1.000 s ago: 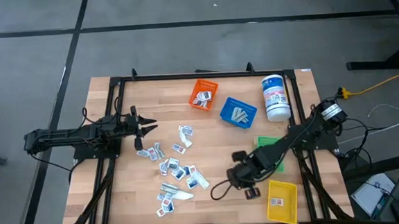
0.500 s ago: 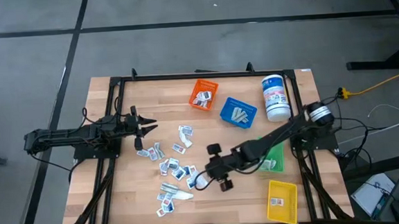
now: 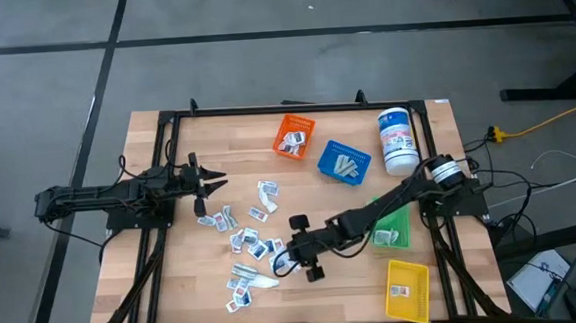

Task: Pick & Place First Aid Supplies
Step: Put the green bandage pack into the blue basket

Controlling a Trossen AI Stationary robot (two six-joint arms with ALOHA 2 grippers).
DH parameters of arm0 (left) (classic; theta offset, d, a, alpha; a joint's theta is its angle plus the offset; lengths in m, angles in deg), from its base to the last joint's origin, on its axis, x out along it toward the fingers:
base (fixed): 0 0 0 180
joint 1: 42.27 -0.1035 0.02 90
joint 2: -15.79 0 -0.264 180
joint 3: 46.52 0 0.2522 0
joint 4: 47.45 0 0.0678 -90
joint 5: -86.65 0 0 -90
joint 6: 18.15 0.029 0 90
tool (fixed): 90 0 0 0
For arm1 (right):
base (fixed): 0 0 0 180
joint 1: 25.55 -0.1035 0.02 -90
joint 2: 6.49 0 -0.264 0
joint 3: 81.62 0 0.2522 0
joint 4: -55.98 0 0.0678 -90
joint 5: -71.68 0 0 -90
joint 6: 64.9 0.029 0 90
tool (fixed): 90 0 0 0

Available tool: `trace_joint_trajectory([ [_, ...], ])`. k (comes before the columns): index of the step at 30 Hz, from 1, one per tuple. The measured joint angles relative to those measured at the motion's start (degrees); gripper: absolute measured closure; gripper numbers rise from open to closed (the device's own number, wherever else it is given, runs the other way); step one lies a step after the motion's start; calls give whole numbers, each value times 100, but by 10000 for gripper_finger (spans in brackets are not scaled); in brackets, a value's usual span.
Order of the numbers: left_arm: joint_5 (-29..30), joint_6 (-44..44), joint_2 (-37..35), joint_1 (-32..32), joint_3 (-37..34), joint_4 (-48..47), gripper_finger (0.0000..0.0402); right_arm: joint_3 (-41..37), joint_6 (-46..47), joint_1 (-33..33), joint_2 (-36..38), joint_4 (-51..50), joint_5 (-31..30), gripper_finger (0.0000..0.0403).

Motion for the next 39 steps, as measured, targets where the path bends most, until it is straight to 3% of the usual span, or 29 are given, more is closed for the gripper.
trace_joint_trajectory([
  [19,-7,0,0,0,-2,0,310,10,196,372,-177,-781,647,283],
  [35,-9,-2,0,0,-2,0,310,11,-67,757,-132,-2251,-2231,283],
  [39,-9,0,0,0,-2,0,310,-19,-53,761,3,-2169,-2264,283],
])
